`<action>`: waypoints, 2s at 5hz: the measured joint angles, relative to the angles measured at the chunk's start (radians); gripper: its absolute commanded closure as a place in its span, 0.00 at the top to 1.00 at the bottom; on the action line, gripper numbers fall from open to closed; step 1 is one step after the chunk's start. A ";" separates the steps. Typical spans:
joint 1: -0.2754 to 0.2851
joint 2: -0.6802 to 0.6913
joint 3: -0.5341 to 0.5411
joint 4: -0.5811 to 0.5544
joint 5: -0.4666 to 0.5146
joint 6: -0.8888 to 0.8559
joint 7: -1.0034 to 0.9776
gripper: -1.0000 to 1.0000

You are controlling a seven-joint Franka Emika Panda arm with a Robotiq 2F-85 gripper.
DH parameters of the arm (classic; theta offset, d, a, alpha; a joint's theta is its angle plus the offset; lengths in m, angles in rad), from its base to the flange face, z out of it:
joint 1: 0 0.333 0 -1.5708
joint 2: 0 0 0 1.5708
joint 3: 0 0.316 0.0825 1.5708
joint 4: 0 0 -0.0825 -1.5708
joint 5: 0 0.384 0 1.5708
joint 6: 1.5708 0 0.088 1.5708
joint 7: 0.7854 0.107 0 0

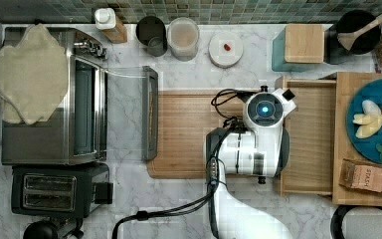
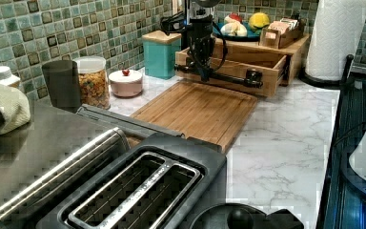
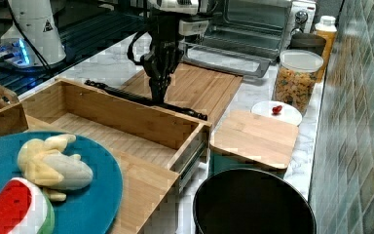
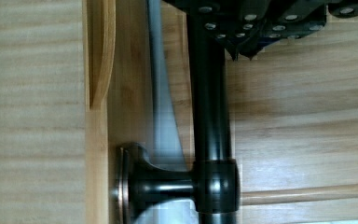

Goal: Close the drawer.

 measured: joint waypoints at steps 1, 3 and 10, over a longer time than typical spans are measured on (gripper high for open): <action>-0.029 0.026 -0.002 0.033 -0.001 -0.002 -0.162 0.00; -0.096 0.083 -0.074 0.117 -0.001 -0.026 -0.268 0.00; -0.041 0.103 -0.195 0.129 -0.074 0.030 -0.133 0.00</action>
